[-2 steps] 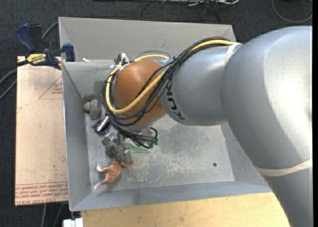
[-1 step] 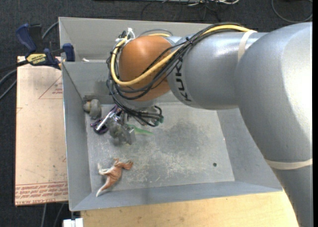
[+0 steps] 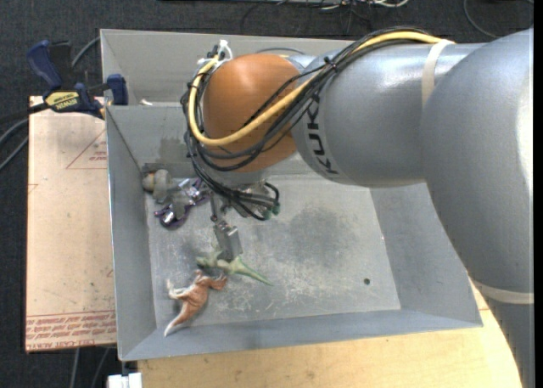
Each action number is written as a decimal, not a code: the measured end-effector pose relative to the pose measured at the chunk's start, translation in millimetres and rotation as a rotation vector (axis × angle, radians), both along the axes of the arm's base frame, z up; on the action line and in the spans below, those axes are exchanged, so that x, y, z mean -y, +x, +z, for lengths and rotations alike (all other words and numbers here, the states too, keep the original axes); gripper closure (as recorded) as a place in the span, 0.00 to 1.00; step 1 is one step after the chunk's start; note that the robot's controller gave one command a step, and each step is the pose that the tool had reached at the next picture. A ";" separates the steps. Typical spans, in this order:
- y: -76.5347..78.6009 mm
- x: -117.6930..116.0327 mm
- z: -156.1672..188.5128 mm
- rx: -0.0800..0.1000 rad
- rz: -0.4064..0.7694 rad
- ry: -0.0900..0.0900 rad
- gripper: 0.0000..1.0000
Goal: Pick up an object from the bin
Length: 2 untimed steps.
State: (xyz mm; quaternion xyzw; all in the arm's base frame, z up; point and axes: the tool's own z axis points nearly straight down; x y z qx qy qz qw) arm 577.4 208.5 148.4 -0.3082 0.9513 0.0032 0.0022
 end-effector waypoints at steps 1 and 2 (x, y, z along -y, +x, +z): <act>0.1 0.3 -0.1 0.000 -0.001 0.000 0.00; 38.0 -36.6 43.7 0.008 -0.189 0.008 0.00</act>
Offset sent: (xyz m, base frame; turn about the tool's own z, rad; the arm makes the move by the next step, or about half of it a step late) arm 0.0361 0.0335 0.0412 0.1915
